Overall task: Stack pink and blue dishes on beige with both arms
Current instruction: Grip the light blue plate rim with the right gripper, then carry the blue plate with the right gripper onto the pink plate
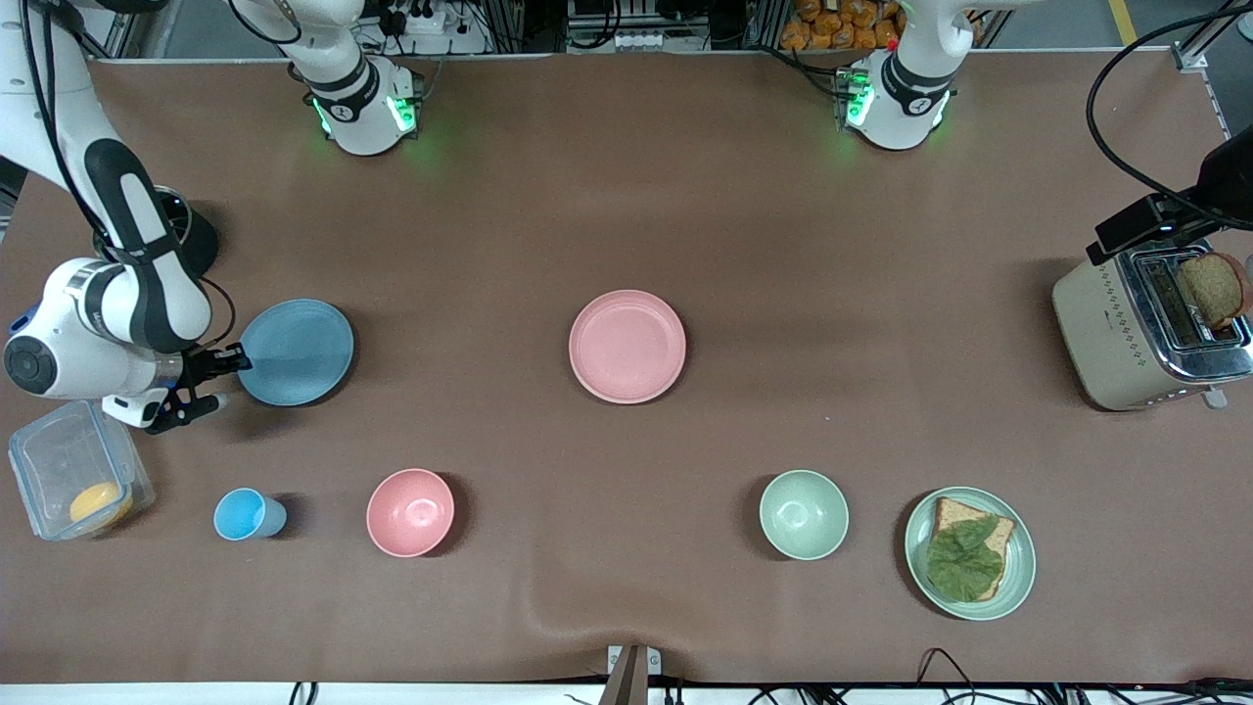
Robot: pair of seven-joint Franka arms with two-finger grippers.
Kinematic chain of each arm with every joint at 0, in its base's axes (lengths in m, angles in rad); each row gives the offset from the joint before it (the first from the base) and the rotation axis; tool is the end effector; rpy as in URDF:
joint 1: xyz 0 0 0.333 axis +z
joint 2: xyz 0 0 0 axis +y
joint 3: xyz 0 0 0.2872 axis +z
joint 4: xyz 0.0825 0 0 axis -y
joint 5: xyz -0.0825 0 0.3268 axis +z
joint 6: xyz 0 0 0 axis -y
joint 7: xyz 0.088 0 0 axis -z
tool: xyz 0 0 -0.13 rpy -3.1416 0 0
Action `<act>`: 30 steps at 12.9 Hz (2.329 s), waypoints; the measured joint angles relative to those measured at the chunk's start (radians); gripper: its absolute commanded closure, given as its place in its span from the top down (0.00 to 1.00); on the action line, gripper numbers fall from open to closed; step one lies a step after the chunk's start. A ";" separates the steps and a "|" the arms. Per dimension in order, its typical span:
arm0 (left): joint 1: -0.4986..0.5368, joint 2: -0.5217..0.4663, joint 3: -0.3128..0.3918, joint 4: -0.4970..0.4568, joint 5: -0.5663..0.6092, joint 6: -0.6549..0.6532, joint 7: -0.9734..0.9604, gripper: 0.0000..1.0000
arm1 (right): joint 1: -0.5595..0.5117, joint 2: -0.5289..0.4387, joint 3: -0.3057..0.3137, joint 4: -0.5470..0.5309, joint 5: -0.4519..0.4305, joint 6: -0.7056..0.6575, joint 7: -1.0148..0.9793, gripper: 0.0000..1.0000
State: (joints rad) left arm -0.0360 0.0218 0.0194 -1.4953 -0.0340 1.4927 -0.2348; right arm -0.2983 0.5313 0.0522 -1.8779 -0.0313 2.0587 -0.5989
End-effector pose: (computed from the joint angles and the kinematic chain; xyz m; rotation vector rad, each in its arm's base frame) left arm 0.4953 -0.0130 0.5862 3.0930 0.3353 -0.0442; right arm 0.5179 -0.1328 0.1990 -2.9082 -0.5440 0.4749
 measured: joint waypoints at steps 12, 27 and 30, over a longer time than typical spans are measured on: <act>0.000 0.000 0.000 -0.003 0.000 -0.001 0.000 1.00 | 0.408 -0.061 0.179 0.052 0.347 -0.061 0.610 0.00; 0.000 0.000 0.000 -0.005 0.000 -0.001 0.000 1.00 | 0.615 0.071 0.178 0.139 0.454 0.069 0.818 0.00; 0.000 0.000 0.000 -0.012 0.000 -0.001 0.000 1.00 | 0.623 0.084 0.177 0.154 0.454 0.072 0.824 0.00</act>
State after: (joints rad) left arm -0.0357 0.0218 0.0192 -1.5068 -0.0340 1.4920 -0.2348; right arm 0.3243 0.6156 0.2296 -1.7240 0.4229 2.1303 0.2251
